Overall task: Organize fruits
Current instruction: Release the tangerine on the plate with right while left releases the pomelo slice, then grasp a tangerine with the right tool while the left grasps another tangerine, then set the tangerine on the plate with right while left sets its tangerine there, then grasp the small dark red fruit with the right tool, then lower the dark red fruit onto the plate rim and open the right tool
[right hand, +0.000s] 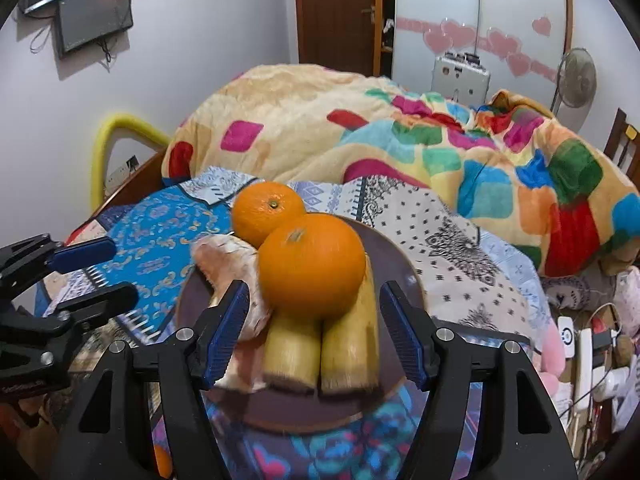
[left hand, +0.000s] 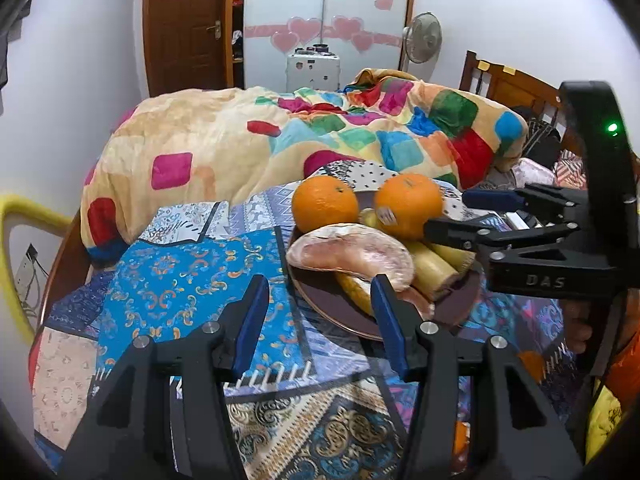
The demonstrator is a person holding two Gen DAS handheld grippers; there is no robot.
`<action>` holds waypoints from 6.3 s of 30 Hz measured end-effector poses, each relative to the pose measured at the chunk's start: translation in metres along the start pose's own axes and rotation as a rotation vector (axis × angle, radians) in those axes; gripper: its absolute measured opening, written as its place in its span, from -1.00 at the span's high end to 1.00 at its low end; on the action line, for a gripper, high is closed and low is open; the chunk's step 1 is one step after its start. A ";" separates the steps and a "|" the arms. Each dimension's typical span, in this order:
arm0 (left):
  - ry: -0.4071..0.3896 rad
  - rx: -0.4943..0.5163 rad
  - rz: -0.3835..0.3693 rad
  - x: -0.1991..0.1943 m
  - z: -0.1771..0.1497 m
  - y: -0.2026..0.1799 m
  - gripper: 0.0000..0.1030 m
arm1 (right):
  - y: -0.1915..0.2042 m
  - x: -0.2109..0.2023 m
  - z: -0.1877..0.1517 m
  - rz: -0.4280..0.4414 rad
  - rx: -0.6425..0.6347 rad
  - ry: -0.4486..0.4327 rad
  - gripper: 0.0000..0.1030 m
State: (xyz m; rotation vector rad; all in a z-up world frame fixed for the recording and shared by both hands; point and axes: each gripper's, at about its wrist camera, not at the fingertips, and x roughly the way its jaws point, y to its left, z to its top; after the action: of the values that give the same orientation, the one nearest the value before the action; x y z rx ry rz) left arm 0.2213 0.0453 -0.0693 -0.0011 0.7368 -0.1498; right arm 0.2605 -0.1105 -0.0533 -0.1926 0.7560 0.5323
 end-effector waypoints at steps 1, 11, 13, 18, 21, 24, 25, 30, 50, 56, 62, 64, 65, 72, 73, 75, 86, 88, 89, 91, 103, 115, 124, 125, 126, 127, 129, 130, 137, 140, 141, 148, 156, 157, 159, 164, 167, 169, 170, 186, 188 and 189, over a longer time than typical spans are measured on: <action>-0.005 0.008 0.001 -0.005 -0.001 -0.004 -0.05 | 0.001 -0.008 -0.001 -0.003 -0.004 -0.013 -0.25; -0.050 0.034 -0.019 -0.047 -0.010 -0.034 -0.19 | -0.002 -0.079 -0.025 0.001 0.011 -0.121 -0.25; -0.054 0.038 -0.017 -0.054 -0.015 -0.039 -0.21 | 0.001 -0.088 -0.033 -0.013 0.001 -0.133 -0.25; -0.044 0.036 -0.017 -0.060 -0.030 -0.046 -0.25 | 0.004 -0.099 -0.056 -0.018 0.000 -0.139 -0.25; -0.032 0.027 -0.013 -0.060 -0.040 -0.050 -0.42 | 0.004 -0.099 -0.074 -0.014 0.012 -0.122 -0.25; -0.021 0.016 -0.007 -0.058 -0.050 -0.050 -0.53 | 0.005 -0.093 -0.089 -0.012 0.021 -0.097 -0.25; -0.020 0.015 -0.004 -0.057 -0.053 -0.051 -0.57 | 0.005 -0.091 -0.094 -0.008 0.026 -0.087 -0.25; 0.018 0.024 -0.009 -0.046 -0.068 -0.056 -0.57 | 0.002 -0.077 -0.116 0.023 0.059 -0.037 -0.25; 0.116 0.029 -0.114 -0.012 -0.091 -0.069 0.35 | 0.007 -0.056 -0.133 0.093 0.068 -0.001 0.35; 0.087 0.040 -0.099 -0.018 -0.084 -0.067 0.35 | 0.005 -0.063 -0.123 0.091 0.065 -0.033 0.35; 0.038 0.026 -0.072 -0.026 -0.064 -0.054 0.35 | 0.001 -0.068 -0.102 0.064 0.054 -0.080 0.35; 0.025 0.025 -0.057 -0.026 -0.057 -0.049 0.35 | 0.000 -0.067 -0.095 0.057 0.050 -0.091 0.35; 0.018 0.024 -0.050 -0.025 -0.053 -0.046 0.35 | -0.001 -0.066 -0.090 0.052 0.048 -0.098 0.35; -0.021 0.002 -0.026 -0.013 -0.029 -0.031 0.35 | -0.007 -0.056 -0.064 0.046 0.045 -0.124 0.35; -0.022 0.000 -0.025 -0.012 -0.027 -0.028 0.35 | -0.008 -0.054 -0.060 0.045 0.041 -0.127 0.35; -0.023 -0.004 -0.021 -0.006 -0.021 -0.023 0.35 | -0.008 -0.050 -0.053 0.035 0.032 -0.135 0.35; 0.006 -0.015 -0.002 0.032 -0.004 -0.006 0.35 | -0.008 -0.018 -0.031 0.004 -0.006 -0.106 0.35; 0.017 -0.015 0.001 0.038 -0.004 -0.005 0.35 | -0.008 -0.010 -0.030 0.008 -0.002 -0.086 0.35; 0.022 -0.014 0.005 0.041 -0.003 -0.005 0.35 | -0.009 -0.006 -0.030 0.010 0.000 -0.077 0.35; 0.028 -0.011 0.006 0.045 -0.002 -0.004 0.35 | -0.008 -0.002 -0.030 0.004 -0.005 -0.069 0.35; 0.093 -0.015 -0.001 0.064 -0.004 -0.007 0.31 | -0.002 0.002 -0.028 -0.019 -0.039 -0.056 0.32; 0.026 0.009 0.027 0.034 -0.002 -0.017 -0.06 | -0.011 -0.007 -0.030 0.014 0.006 -0.037 0.23; -0.040 0.016 0.033 -0.021 -0.008 -0.031 -0.11 | -0.002 -0.063 -0.040 0.000 0.010 -0.119 0.23; -0.048 0.017 0.030 -0.028 -0.009 -0.033 -0.13 | -0.002 -0.066 -0.042 0.000 0.012 -0.124 0.22; -0.056 0.018 0.029 -0.035 -0.011 -0.034 -0.15 | 0.000 -0.075 -0.046 0.005 0.013 -0.134 0.22; -0.065 0.022 0.031 -0.042 -0.013 -0.036 -0.18 | 0.002 -0.081 -0.050 0.009 0.014 -0.140 0.22; -0.084 0.032 0.032 -0.058 -0.021 -0.042 -0.25 | 0.006 -0.090 -0.058 0.011 0.015 -0.148 0.21; -0.087 0.036 0.030 -0.064 -0.025 -0.044 -0.30 | 0.007 -0.092 -0.061 0.014 0.015 -0.147 0.18; -0.052 0.077 0.025 -0.080 -0.062 -0.062 -0.37 | 0.024 -0.094 -0.102 0.022 -0.014 -0.081 0.07; -0.027 0.063 0.012 -0.079 -0.076 -0.064 -0.37 | 0.027 -0.091 -0.116 0.031 -0.015 -0.051 0.07; -0.020 0.055 0.007 -0.077 -0.080 -0.063 -0.37 | 0.028 -0.090 -0.122 0.032 -0.014 -0.043 0.07; 0.037 0.013 -0.008 -0.060 -0.102 -0.060 -0.37 | 0.023 -0.071 -0.147 0.052 0.026 0.026 0.07; 0.083 0.014 -0.019 -0.038 -0.100 -0.058 -0.28 | 0.022 -0.061 -0.149 0.094 0.028 0.035 0.65; 0.086 0.018 -0.020 -0.035 -0.097 -0.058 -0.24 | 0.021 -0.061 -0.147 0.098 0.026 0.033 0.66; 0.093 0.018 -0.028 -0.031 -0.092 -0.058 -0.21 | 0.021 -0.062 -0.145 0.094 0.023 0.026 0.67; 0.122 0.019 -0.048 -0.013 -0.075 -0.060 -0.05 | 0.010 -0.065 -0.137 0.063 0.030 -0.006 0.67; 0.133 0.029 -0.042 0.000 -0.067 -0.062 0.01 | 0.000 -0.067 -0.129 0.048 0.037 -0.025 0.67; 0.145 0.047 -0.033 0.010 -0.062 -0.065 0.05 | -0.006 -0.067 -0.124 0.042 0.043 -0.033 0.67; 0.151 0.052 -0.031 0.014 -0.060 -0.066 0.07 | -0.009 -0.067 -0.123 0.040 0.044 -0.036 0.66; 0.184 0.106 -0.030 0.052 -0.047 -0.079 0.54 | -0.023 -0.056 -0.111 0.046 0.038 -0.054 0.66; 0.181 0.109 -0.039 0.050 -0.048 -0.078 0.54 | -0.023 -0.055 -0.110 0.050 0.039 -0.054 0.66; 0.184 0.108 -0.043 0.049 -0.049 -0.078 0.55 | -0.023 -0.055 -0.109 0.050 0.039 -0.053 0.66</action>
State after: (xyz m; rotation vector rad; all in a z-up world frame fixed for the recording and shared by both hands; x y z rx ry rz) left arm 0.2141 -0.0357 -0.1343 0.1011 0.9115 -0.2330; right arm 0.1739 -0.1895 -0.0940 -0.1232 0.7201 0.5678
